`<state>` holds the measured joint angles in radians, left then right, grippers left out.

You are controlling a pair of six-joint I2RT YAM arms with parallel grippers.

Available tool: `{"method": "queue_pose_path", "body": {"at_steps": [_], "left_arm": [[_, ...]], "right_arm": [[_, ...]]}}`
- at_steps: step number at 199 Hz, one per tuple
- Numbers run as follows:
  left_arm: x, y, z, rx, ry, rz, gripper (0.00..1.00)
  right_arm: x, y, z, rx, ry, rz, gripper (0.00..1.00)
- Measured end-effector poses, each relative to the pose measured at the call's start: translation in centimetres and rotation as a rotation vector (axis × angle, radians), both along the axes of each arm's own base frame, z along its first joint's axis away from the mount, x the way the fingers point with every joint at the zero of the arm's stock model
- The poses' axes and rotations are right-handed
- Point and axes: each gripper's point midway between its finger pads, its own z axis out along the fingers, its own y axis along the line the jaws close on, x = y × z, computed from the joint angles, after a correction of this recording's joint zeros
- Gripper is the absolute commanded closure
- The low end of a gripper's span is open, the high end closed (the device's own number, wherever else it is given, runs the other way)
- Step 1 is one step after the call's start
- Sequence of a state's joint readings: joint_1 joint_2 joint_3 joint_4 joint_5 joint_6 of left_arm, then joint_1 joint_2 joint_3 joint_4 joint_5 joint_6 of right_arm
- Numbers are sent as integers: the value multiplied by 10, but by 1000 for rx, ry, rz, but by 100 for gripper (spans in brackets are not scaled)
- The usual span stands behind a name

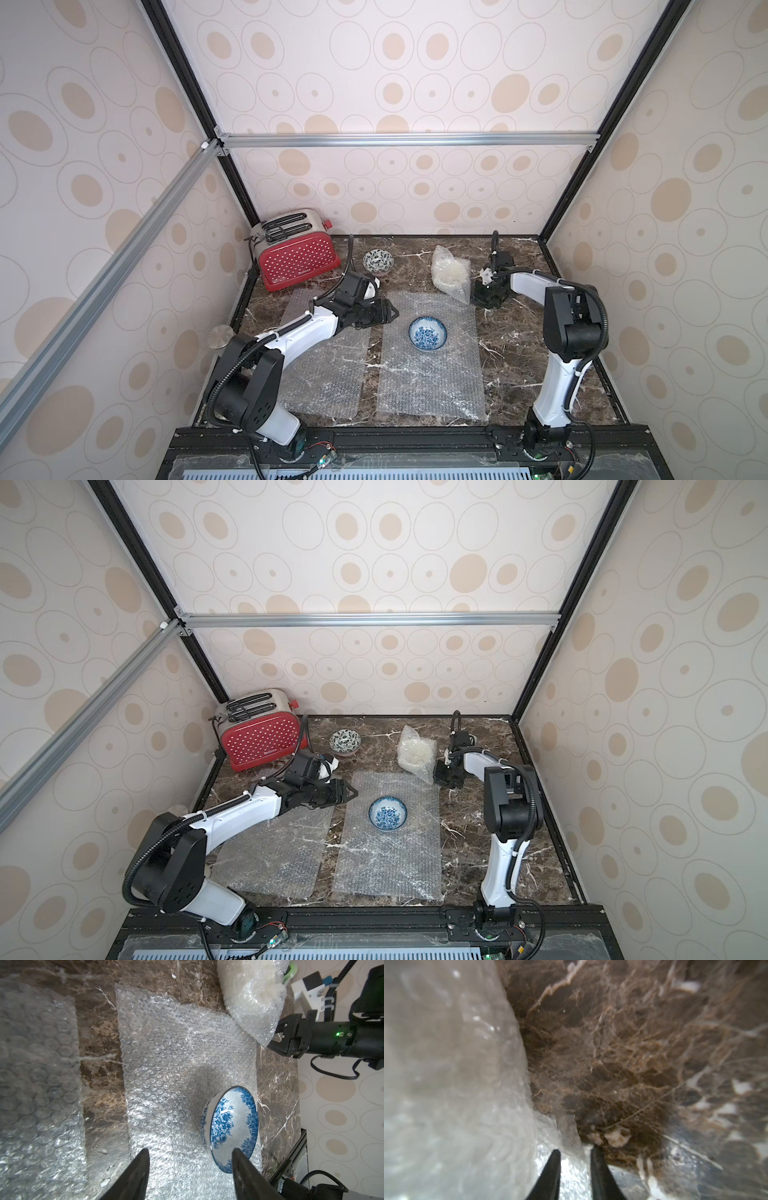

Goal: Wrap bowls in bubble wrap
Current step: Wrap the bowl in bubble wrap.

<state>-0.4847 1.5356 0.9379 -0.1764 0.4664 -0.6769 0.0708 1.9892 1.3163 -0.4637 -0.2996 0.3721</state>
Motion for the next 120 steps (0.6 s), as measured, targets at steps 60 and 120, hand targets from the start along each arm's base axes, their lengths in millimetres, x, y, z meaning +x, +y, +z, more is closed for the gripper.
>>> {"method": "queue_pose_path", "body": {"at_steps": [60,120], "left_arm": [[0,-1,-1,-2,3,-2,38],[-4,-8,-7,-12,25,-23,39]], "right_arm": [[-24,4,-2,29,17,28,97],[-58,4,44,49,-52,18,97]]}}
